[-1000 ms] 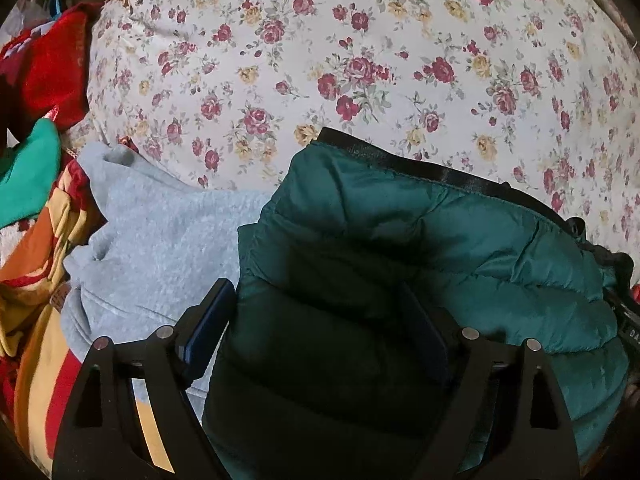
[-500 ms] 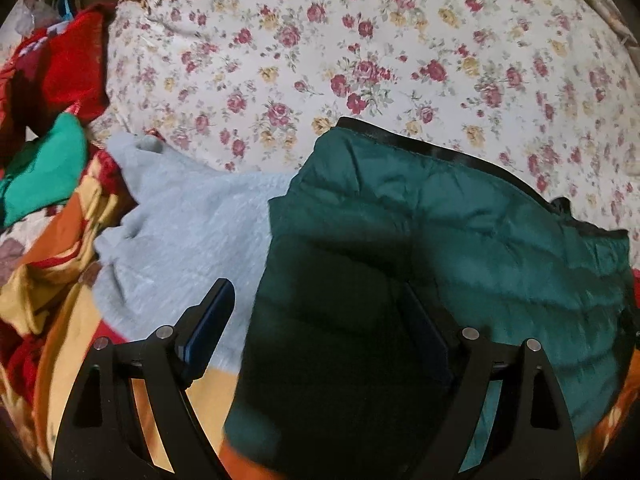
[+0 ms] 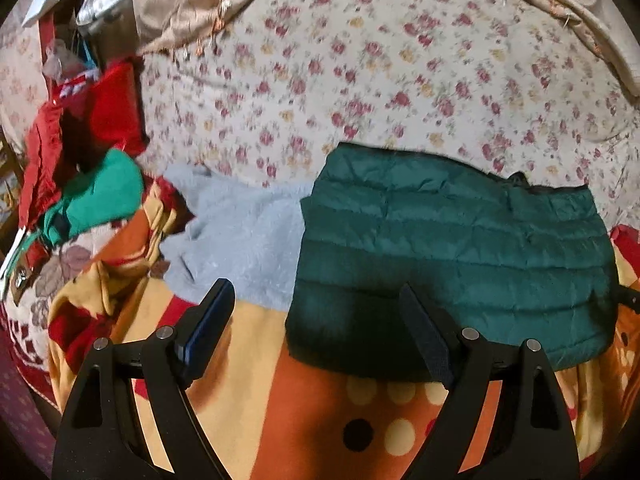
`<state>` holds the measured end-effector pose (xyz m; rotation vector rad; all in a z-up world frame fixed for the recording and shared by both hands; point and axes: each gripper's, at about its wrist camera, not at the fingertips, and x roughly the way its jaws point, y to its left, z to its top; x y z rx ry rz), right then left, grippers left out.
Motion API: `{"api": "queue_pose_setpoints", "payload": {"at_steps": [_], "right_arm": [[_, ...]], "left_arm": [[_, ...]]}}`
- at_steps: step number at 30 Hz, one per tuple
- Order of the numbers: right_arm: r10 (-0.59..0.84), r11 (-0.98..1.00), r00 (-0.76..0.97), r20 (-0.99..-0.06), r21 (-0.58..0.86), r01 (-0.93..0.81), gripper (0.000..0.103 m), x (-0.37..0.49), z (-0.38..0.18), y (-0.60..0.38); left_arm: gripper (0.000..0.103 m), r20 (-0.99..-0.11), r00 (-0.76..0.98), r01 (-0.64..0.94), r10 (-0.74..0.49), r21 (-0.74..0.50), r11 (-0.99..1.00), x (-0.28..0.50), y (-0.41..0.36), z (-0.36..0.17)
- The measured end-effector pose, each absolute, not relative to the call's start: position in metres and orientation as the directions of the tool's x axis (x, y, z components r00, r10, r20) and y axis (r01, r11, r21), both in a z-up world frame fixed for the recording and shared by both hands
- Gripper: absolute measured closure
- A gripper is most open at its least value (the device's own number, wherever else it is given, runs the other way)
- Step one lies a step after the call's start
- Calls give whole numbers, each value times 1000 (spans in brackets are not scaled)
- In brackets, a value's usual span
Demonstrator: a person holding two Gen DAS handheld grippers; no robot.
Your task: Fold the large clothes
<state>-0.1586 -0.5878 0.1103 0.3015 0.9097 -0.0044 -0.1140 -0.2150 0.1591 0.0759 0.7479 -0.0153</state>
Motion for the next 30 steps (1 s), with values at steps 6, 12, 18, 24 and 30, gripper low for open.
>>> {"api": "queue_pose_setpoints", "payload": {"at_steps": [6, 12, 18, 24, 30], "right_arm": [[2, 967, 618, -786, 158, 198, 14, -169, 134, -581], [-60, 958, 579, -813, 116, 263, 14, -163, 149, -559], [-69, 952, 628, -775, 138, 274, 14, -132, 150, -541], [-51, 956, 619, -784, 141, 258, 14, -90, 121, -550], [-34, 948, 644, -765, 179, 263, 14, -64, 102, -587]], "left_arm": [[18, -725, 681, 65, -100, -76, 995, -84, -218, 140], [18, -714, 680, 113, -168, -125, 986, -72, -210, 131], [18, -690, 714, 97, -121, -73, 993, -76, -201, 131], [18, -705, 708, 47, -50, -23, 999, -64, -200, 116], [18, -731, 681, 34, -41, -25, 999, -41, -211, 91]]}}
